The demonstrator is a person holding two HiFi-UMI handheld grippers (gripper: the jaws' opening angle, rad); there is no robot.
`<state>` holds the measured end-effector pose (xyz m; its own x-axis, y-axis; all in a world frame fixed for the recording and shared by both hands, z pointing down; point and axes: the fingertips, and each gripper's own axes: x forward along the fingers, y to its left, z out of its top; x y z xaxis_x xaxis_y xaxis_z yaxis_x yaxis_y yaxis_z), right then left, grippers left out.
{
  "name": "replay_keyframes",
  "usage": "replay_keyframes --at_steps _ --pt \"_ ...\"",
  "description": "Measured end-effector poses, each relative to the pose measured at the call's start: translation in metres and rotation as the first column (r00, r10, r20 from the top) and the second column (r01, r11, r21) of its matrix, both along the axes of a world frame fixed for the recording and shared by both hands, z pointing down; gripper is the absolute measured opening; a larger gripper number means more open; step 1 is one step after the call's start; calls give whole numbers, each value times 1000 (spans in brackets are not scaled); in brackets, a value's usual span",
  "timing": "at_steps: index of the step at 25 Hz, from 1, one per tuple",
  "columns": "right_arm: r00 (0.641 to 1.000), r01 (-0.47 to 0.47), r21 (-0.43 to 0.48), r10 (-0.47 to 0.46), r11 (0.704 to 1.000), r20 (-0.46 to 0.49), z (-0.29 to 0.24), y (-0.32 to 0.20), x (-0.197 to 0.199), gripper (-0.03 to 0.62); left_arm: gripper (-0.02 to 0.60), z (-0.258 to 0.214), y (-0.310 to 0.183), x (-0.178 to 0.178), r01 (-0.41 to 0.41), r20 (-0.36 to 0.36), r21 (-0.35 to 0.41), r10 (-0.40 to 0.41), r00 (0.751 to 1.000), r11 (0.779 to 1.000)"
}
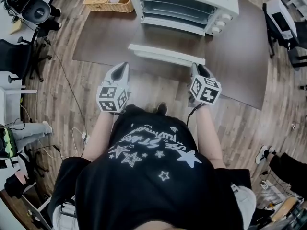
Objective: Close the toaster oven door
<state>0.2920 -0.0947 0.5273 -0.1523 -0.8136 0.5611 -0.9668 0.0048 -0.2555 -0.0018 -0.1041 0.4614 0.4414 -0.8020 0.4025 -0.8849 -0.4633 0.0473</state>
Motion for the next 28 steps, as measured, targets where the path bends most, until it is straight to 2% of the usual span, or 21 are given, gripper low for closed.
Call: replay_keyframes --at_steps 5,11,16,21,28 --pt "1000 4 43 -5 999 10 -20 -5 2 83 11 -13 -6 -5 15 2 31 -15 1000 999" --pt "1000 -17 90 17 996 2 -41 -12 3 82 11 -14 -17 -14 5 -5 33 -5 1000 999" --pt "999 -38 117 39 992 -10 -52 -15 6 81 11 -17 -32 -15 -36 -29 29 37 999 999" --pt "998 -58 89 59 994 -17 -54 -19 4 80 11 -17 -51 -18 -75 -43 25 76 996 997" --pt "991 -98 92 106 991 -86 -62 -26 8 80 11 -26 -79 -15 -134 -73 48 138 988 990"
